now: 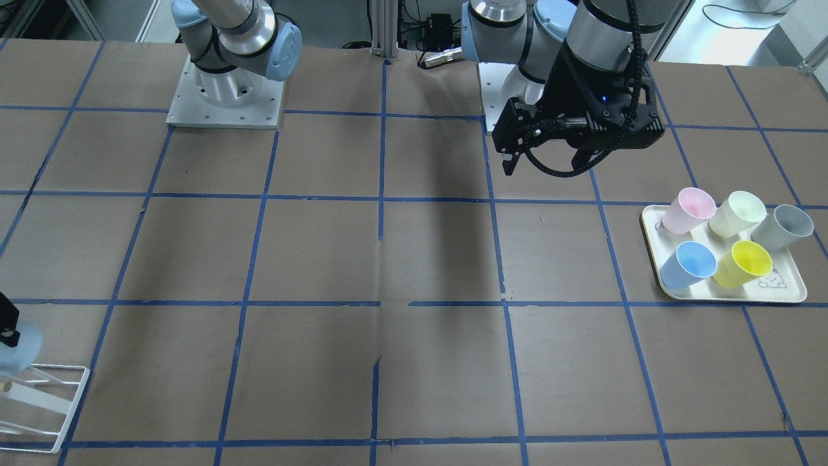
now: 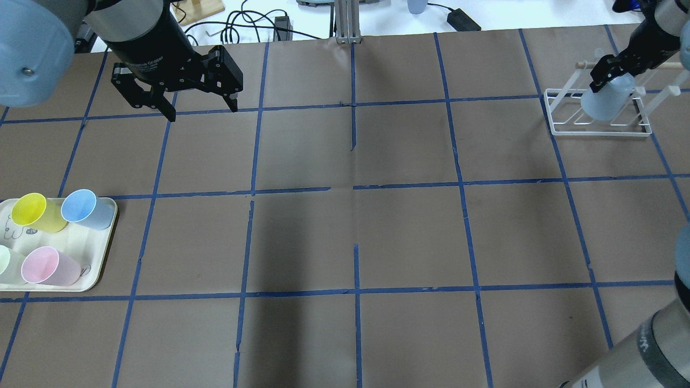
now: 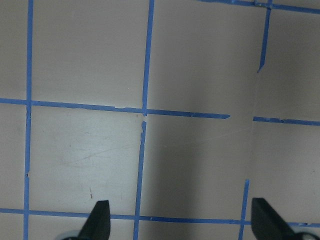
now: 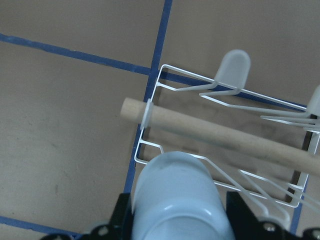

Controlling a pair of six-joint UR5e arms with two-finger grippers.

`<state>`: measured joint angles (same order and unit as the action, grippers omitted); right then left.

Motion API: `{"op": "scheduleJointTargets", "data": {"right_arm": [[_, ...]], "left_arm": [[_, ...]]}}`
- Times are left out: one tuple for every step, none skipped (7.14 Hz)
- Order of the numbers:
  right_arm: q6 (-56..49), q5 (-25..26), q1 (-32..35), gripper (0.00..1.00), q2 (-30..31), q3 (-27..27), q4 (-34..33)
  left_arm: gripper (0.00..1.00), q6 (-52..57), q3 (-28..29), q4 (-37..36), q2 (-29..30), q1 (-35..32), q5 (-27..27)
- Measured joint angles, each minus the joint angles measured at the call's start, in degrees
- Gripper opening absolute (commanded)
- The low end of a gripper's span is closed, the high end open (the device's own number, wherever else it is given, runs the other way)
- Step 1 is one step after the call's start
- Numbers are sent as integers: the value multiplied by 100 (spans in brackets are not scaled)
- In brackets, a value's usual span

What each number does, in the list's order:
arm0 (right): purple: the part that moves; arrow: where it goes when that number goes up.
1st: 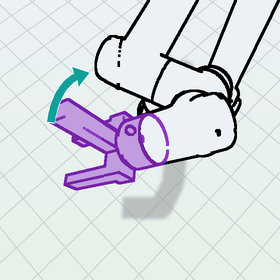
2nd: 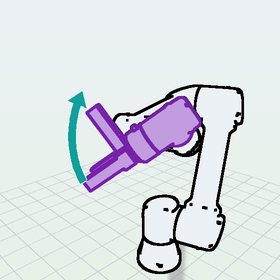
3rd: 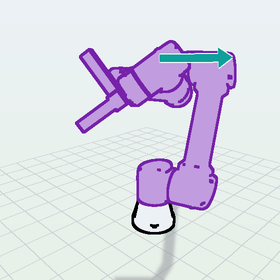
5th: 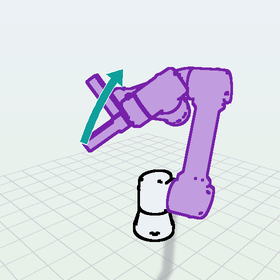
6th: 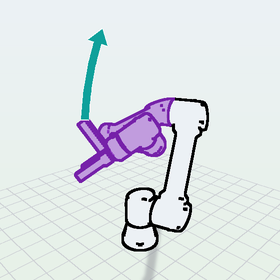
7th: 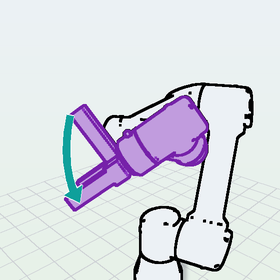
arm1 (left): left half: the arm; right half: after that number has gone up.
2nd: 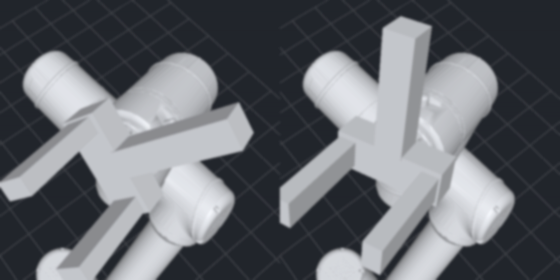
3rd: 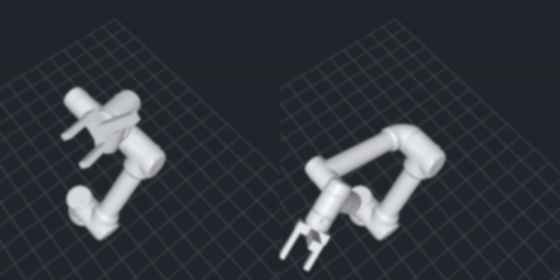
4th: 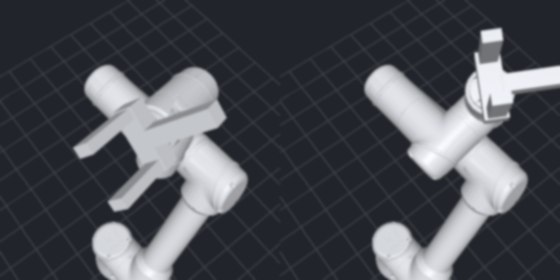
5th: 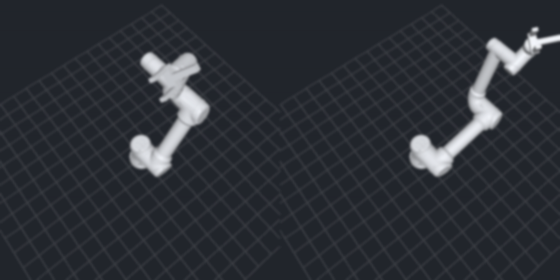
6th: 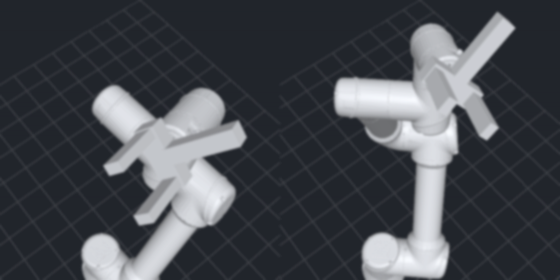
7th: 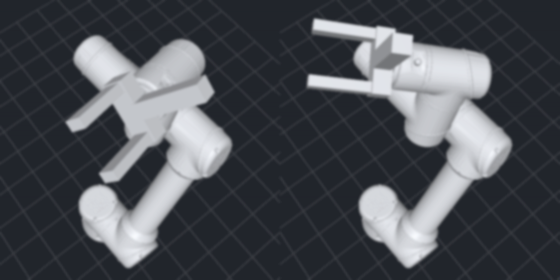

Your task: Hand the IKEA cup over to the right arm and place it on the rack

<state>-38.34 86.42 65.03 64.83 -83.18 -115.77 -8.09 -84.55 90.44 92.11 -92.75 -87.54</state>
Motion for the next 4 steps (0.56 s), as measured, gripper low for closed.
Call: {"op": "scheduleJointTargets", "data": {"right_arm": [[33,-10,1,92,-42,1,-6],[97,-21,1,100,-83,3,-14],[136,-23,1,100,-125,8,-29],[154,-22,1,100,-147,10,-47]], "left_arm": [[100,0,0,0,0,1,0],[100,0,0,0,1,2,2],[100,0,0,0,5,3,6],[100,0,0,-2,8,3,10]]}}
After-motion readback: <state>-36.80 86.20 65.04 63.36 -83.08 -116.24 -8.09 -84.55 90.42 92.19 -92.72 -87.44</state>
